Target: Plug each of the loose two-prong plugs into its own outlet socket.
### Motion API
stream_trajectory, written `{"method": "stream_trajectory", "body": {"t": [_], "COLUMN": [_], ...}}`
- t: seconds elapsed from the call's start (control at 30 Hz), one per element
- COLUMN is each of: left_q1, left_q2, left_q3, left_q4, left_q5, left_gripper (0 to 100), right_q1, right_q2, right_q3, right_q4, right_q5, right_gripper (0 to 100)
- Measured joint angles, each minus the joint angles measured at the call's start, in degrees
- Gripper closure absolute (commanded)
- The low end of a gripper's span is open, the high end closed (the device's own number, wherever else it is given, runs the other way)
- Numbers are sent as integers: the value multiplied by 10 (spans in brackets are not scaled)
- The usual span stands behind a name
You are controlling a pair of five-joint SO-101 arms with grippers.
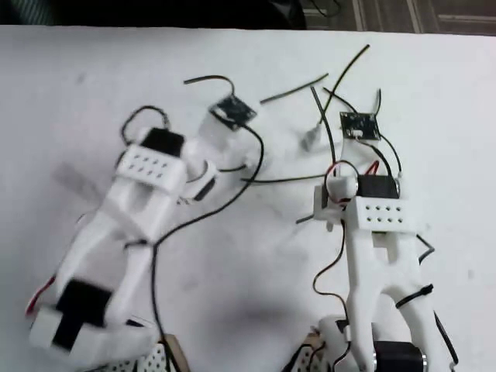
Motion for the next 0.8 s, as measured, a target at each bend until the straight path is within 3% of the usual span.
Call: {"method": "stream_trajectory", "body": {"t": [0.27, 0.47, 0.63, 0.8], "left_q1": [84, 120, 76, -34], "left_q2": [-196, -319, -336, -336], "left_q3": [0, 2, 11, 80], "left_q4": [114, 143, 144, 122], "left_q5": [35, 66, 69, 69], "left_gripper": [978, 977, 936, 729], "right_q1": [0, 0, 0, 0], "right_q2": [0, 0, 0, 0], "right_q3": [0, 0, 0, 0], "right_q4": [0, 0, 0, 0], "right_q5": [0, 0, 0, 0], "right_gripper": [981, 981, 981, 981]}}
